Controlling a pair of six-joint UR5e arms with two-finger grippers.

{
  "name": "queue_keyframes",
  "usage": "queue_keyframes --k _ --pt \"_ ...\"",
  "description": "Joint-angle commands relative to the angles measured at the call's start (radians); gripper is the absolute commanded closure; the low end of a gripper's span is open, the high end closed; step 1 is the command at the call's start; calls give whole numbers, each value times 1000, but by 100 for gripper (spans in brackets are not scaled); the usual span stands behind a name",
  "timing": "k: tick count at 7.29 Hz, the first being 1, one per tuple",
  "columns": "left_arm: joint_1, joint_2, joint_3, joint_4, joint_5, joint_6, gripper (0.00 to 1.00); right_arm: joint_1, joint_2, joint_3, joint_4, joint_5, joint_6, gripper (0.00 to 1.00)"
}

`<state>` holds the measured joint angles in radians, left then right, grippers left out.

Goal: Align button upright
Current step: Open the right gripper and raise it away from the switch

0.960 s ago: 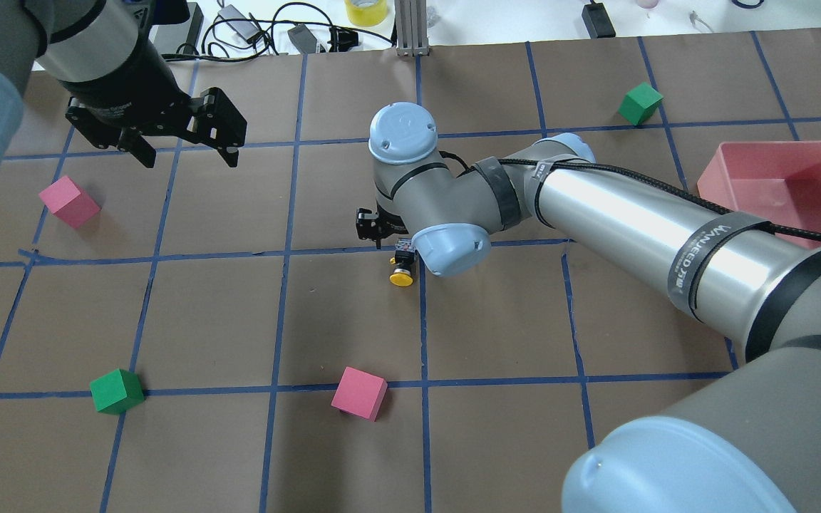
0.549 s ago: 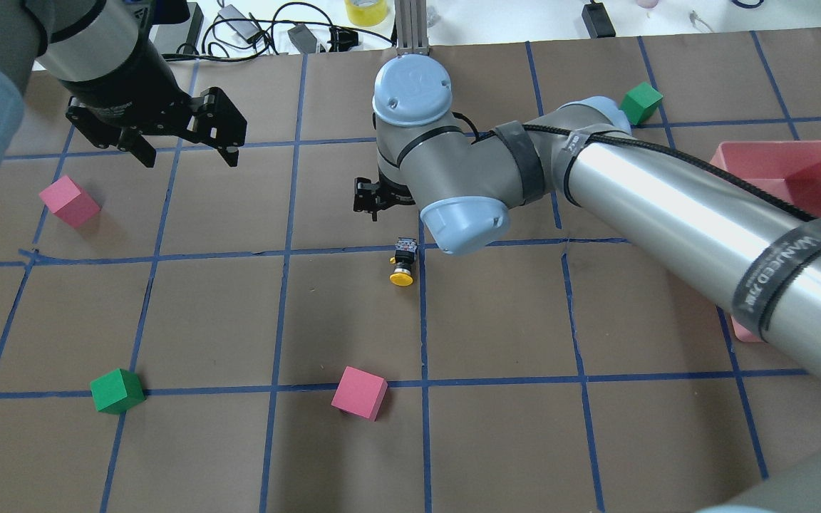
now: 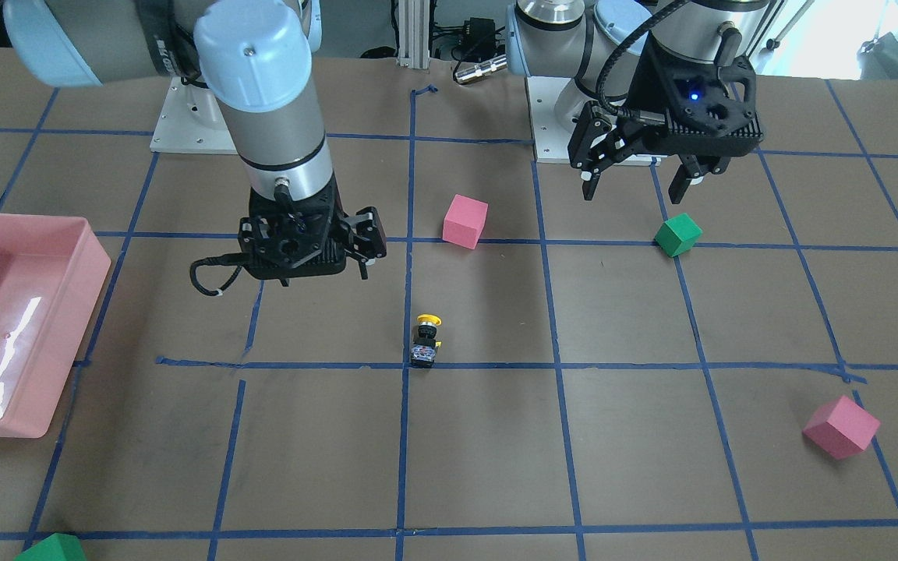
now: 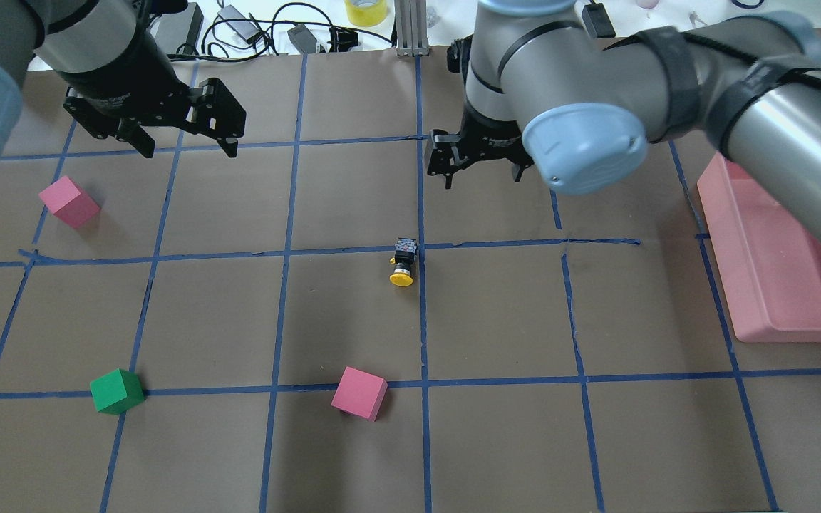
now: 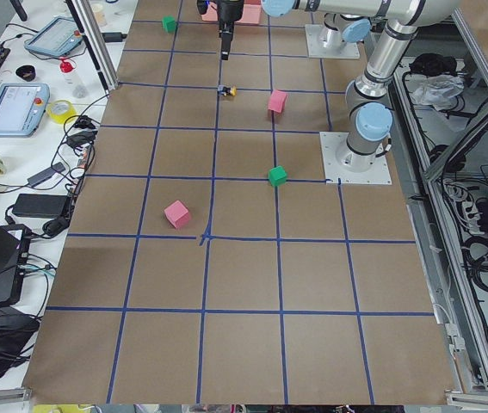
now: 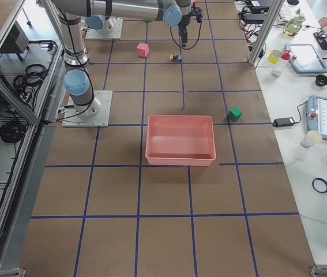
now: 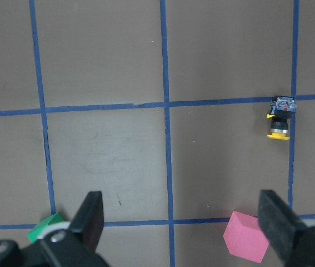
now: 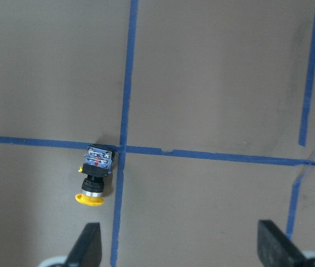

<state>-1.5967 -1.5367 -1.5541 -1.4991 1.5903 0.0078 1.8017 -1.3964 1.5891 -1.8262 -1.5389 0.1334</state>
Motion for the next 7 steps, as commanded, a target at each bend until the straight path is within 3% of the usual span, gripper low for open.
queue_keyframes --k 1,3,7 --pt "-5 -16 -17 11 -4 -20 0 -36 -94 -20 163 -6 -67 0" --pt "-14 -29 -87 121 -7 -90 0 -67 -114 -20 156 -12 -197 0" --pt "-109 -43 -299 434 2 -205 0 -114 -142 -18 170 -12 -196 0"
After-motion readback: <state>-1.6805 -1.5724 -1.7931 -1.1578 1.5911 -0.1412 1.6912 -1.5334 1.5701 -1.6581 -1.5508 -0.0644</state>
